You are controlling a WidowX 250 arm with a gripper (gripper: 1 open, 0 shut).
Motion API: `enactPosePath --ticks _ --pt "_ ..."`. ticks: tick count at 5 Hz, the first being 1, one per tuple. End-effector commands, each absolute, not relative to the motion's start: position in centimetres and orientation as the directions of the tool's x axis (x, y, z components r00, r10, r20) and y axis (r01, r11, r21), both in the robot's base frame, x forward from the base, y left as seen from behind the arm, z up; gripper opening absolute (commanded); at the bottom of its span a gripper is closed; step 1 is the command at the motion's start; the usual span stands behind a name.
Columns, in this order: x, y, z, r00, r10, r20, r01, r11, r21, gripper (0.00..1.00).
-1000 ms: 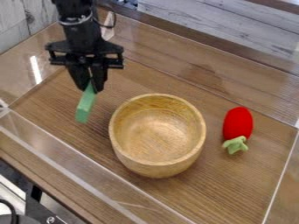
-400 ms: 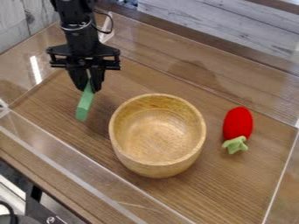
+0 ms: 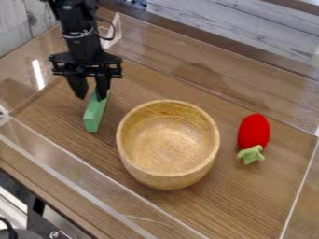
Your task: Remove the green block from the brown bowl and put it on the table
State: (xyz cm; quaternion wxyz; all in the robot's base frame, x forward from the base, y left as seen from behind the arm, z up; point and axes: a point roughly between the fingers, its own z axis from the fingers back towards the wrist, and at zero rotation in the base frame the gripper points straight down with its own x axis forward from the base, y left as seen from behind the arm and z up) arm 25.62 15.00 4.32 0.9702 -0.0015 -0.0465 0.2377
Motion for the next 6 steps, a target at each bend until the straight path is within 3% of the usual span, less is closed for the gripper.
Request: enactPosePath --ticks 1,3,6 --pt "26.9 15.9 3.9 0.822 0.552 0.139 -0.554 0.832 -0.024 1.0" --pt "27.9 16.0 3.3 0.689 0.713 0.126 -0.715 0.698 -0.041 1.0" --pt "27.1 18.7 3.3 0.687 0.72 0.1 -0.718 0.694 -0.053 1.0"
